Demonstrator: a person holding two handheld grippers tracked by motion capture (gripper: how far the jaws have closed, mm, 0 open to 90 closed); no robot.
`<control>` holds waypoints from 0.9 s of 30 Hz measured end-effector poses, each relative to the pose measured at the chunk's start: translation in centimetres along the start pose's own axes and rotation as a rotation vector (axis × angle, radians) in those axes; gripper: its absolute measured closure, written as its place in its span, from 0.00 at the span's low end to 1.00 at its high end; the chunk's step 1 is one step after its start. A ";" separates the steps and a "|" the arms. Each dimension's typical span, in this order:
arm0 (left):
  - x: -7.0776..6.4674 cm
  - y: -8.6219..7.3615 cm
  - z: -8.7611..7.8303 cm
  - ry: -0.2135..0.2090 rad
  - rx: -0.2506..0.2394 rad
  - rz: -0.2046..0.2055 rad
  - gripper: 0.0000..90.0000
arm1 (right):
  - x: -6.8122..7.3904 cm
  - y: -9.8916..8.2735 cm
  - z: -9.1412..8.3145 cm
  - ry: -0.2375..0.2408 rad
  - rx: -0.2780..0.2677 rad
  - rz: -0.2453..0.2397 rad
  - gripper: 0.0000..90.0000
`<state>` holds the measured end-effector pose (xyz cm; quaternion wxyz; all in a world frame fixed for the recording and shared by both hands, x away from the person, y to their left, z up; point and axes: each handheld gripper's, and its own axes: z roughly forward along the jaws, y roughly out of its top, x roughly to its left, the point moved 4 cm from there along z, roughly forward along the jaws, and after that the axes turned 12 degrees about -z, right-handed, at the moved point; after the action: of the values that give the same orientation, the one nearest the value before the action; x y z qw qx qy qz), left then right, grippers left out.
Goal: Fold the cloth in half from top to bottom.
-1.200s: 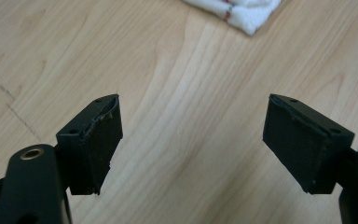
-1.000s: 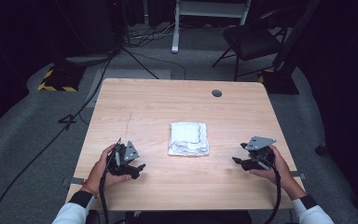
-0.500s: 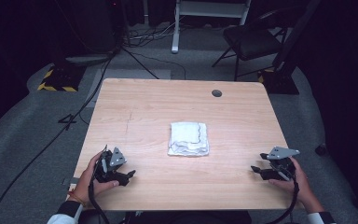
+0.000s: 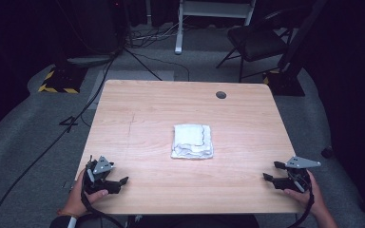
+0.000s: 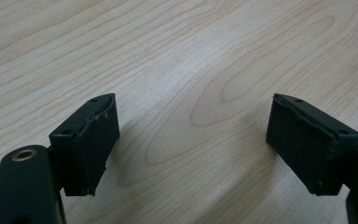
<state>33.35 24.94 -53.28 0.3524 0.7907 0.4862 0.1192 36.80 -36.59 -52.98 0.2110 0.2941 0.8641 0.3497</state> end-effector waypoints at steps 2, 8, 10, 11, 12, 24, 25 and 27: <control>0.0 -0.1 0.0 0.002 -0.001 -0.009 0.19 | 0.0 0.0 0.0 -0.002 0.001 0.003 0.27; 0.0 0.0 0.0 0.005 -0.002 -0.006 0.19 | -0.1 0.1 0.2 -0.009 0.004 0.010 0.25; 0.0 -0.1 -0.1 0.008 -0.003 -0.014 0.19 | -0.1 0.1 0.2 -0.012 0.004 0.013 0.25; 0.1 -0.1 -0.1 0.010 -0.004 -0.013 0.19 | -0.2 0.1 0.2 -0.014 0.004 0.015 0.25; 0.1 -0.1 -0.1 0.011 -0.004 -0.009 0.19 | -0.2 0.1 0.2 -0.017 0.005 0.016 0.25; 0.1 -0.1 -0.1 0.009 -0.006 -0.010 0.18 | -0.2 0.1 0.2 -0.019 0.007 0.020 0.26; 0.1 -0.1 -0.1 0.009 -0.006 -0.010 0.18 | -0.2 0.1 0.2 -0.019 0.007 0.019 0.26; 0.1 -0.1 -0.1 0.007 -0.005 -0.017 0.18 | -0.2 0.1 0.2 -0.019 0.007 0.020 0.26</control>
<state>33.28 25.08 -53.32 0.3538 0.7853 0.4937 0.1200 37.12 -36.59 -53.00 0.2147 0.3066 0.8603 0.3460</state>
